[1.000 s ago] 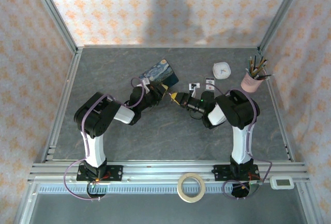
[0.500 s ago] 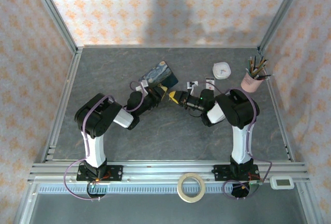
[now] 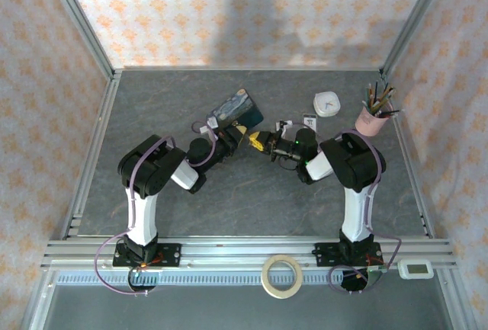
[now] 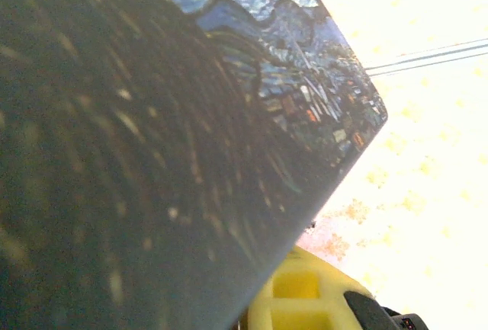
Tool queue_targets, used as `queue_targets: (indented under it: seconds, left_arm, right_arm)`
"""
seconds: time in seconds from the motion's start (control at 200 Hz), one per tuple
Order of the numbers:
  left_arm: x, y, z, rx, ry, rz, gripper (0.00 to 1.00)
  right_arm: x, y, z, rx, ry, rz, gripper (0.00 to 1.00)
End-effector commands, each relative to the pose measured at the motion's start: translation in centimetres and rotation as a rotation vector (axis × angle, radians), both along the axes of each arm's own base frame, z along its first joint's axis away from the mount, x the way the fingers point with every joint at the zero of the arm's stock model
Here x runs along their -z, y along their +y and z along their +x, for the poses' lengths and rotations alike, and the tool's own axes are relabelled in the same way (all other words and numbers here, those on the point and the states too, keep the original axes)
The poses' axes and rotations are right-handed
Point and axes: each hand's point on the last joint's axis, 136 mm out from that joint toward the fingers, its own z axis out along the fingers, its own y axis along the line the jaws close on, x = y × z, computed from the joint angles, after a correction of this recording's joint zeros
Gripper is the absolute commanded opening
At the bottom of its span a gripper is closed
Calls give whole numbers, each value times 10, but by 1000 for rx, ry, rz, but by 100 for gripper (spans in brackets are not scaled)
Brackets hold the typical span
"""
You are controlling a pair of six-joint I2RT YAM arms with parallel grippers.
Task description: Unlock a padlock with a key
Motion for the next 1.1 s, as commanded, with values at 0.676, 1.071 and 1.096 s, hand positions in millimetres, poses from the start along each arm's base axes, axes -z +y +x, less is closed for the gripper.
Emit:
queue_targets:
  seconds: [0.676, 1.071, 1.096]
  left_arm:
    - [-65, -17, -37, 137, -359, -54, 0]
    - [-34, 3, -14, 40, -154, 24, 0]
    - [-31, 3, -13, 38, -140, 40, 0]
  right_arm:
    - [-49, 1, 2, 100, 308, 484, 10]
    - [12, -19, 13, 224, 68, -124, 27]
    - [18, -22, 12, 234, 49, -182, 28]
